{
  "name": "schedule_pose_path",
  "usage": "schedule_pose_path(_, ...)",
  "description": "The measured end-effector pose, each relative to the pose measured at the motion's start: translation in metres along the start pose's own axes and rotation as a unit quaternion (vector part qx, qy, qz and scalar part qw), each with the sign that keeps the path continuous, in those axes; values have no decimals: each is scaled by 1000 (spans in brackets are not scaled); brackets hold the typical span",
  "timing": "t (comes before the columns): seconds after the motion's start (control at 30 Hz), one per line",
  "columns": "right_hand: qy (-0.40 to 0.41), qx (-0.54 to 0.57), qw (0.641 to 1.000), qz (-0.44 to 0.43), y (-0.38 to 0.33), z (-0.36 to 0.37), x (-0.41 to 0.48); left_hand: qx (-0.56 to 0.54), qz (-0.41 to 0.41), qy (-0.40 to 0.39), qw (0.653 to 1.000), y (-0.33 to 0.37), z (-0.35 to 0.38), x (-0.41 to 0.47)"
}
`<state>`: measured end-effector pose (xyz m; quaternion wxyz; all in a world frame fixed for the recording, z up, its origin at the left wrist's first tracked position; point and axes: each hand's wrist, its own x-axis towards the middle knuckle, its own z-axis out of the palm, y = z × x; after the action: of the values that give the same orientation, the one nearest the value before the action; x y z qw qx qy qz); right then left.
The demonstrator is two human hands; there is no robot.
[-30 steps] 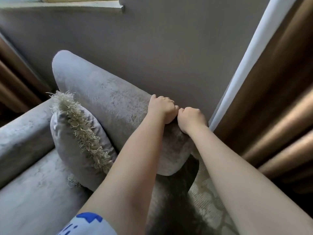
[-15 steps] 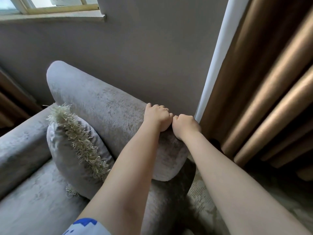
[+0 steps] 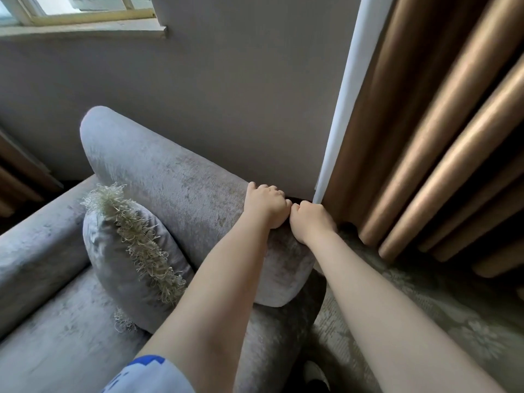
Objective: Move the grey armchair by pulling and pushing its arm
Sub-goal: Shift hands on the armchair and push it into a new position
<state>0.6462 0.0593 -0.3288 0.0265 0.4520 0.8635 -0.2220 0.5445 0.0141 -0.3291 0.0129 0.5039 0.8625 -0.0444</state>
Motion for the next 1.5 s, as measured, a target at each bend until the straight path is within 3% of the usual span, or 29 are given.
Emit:
schedule_pose_path(1.0,-1,35,998,51,36,14,-128,14,80,-49,995,43,-4,-112)
schedule_pose_path(1.5,-40,-7,999,-7,52,10,-121,8,92,-45,995,46,2,-107)
